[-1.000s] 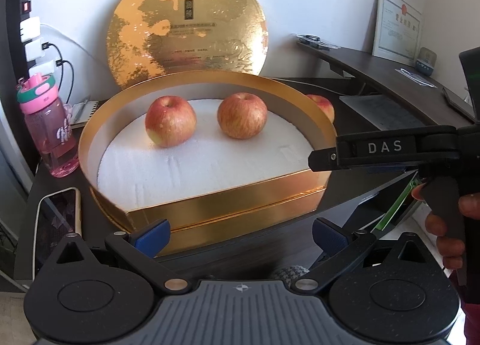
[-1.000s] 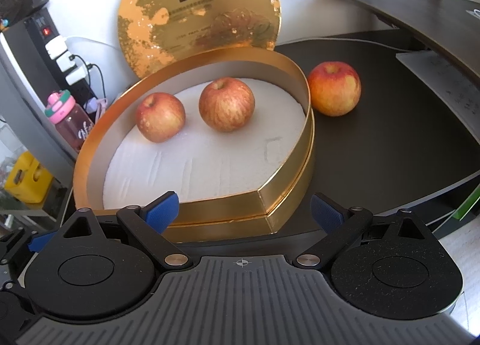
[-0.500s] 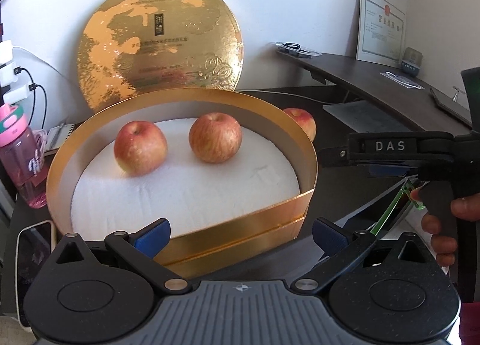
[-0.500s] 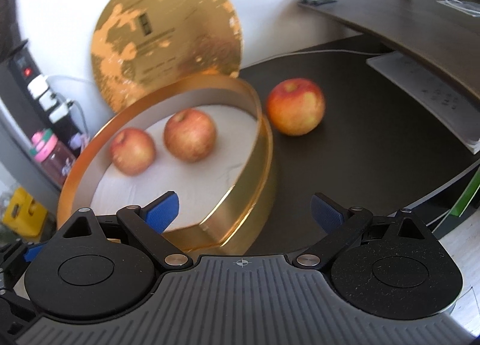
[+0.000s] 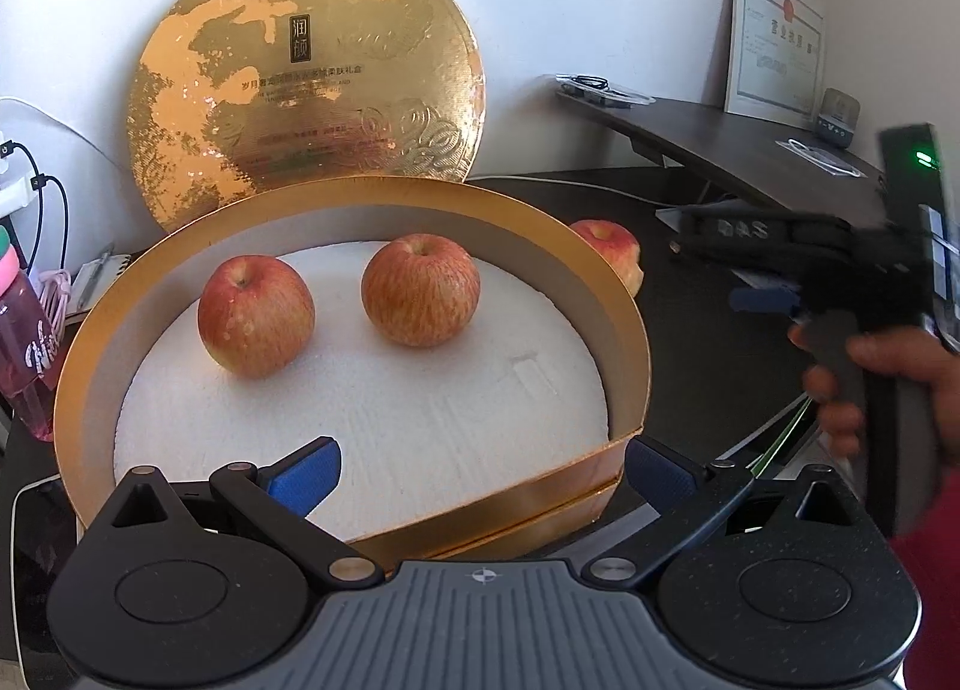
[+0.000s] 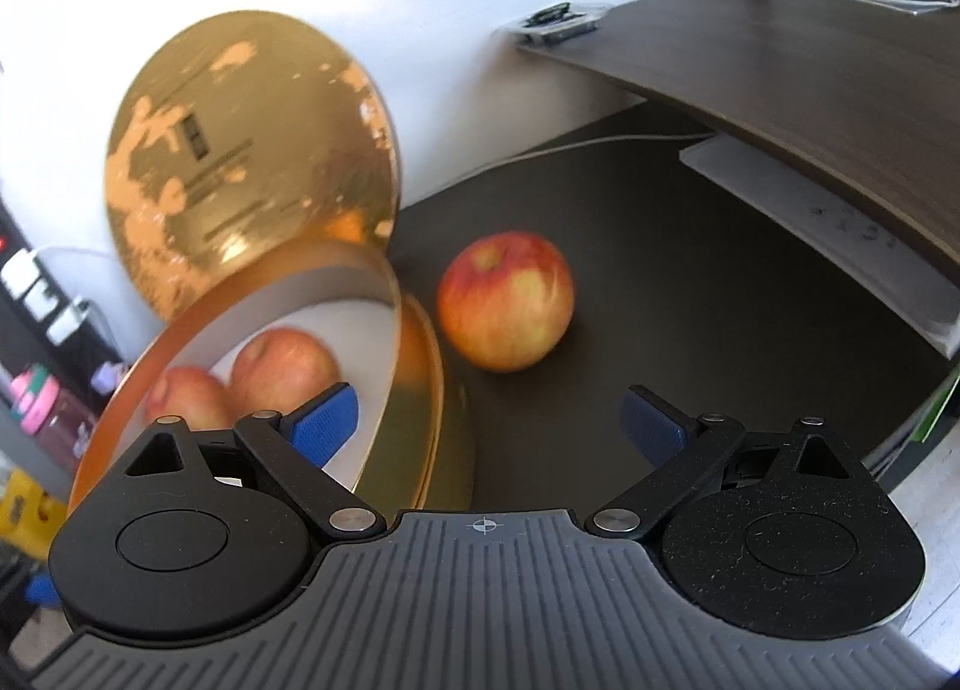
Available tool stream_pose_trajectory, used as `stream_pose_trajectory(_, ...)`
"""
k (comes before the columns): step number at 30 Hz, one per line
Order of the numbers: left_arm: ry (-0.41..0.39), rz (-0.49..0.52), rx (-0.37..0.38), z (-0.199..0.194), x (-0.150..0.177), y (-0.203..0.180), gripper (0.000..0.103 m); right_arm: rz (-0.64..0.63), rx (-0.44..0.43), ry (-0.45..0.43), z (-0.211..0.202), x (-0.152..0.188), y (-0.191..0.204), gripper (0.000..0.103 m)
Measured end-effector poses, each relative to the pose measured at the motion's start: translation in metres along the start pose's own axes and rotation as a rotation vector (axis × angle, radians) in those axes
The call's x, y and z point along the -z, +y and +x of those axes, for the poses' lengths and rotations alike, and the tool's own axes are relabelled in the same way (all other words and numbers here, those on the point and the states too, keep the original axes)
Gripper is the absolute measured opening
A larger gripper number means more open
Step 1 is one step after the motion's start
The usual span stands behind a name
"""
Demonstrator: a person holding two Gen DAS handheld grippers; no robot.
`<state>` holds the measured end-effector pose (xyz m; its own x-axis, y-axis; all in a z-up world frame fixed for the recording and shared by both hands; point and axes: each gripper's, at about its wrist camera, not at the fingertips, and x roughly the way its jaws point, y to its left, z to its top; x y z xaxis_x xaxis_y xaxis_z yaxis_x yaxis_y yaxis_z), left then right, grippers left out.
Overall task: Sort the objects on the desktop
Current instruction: 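Move the open right tool to the red apple on the desk, then close the right tool around the third red apple and lift it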
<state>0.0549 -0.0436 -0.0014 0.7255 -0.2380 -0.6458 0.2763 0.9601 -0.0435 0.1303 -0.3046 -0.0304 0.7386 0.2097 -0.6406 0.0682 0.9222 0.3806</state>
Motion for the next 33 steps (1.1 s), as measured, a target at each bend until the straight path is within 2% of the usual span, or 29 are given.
stream_pose_trajectory(5,0.007,0.001,-0.005,0.007,-0.004,0.001,0.102,0.037,0.018,0.012,0.039,-0.022,-0.007,0.096)
stream_pose_trajectory(11,0.015,-0.008,-0.008,0.014,-0.007,0.004,0.102,0.133,-0.004,0.073,0.081,-0.04,-0.021,0.094)
stream_pose_trajectory(19,0.02,-0.008,-0.01,0.016,-0.007,0.005,0.102,0.215,-0.032,0.14,0.116,-0.047,-0.026,0.095)
stream_pose_trajectory(21,0.02,-0.008,-0.012,0.016,-0.007,0.005,0.102,0.222,-0.037,0.148,0.122,-0.047,-0.025,0.095)
stream_pose_trajectory(25,0.019,-0.008,-0.013,0.015,-0.006,0.005,0.102,0.2,-0.02,0.157,0.132,-0.045,-0.017,0.086)
stream_pose_trajectory(33,0.01,0.005,0.002,0.009,-0.005,0.001,0.102,0.123,0.038,0.149,0.119,-0.038,-0.011,0.085)
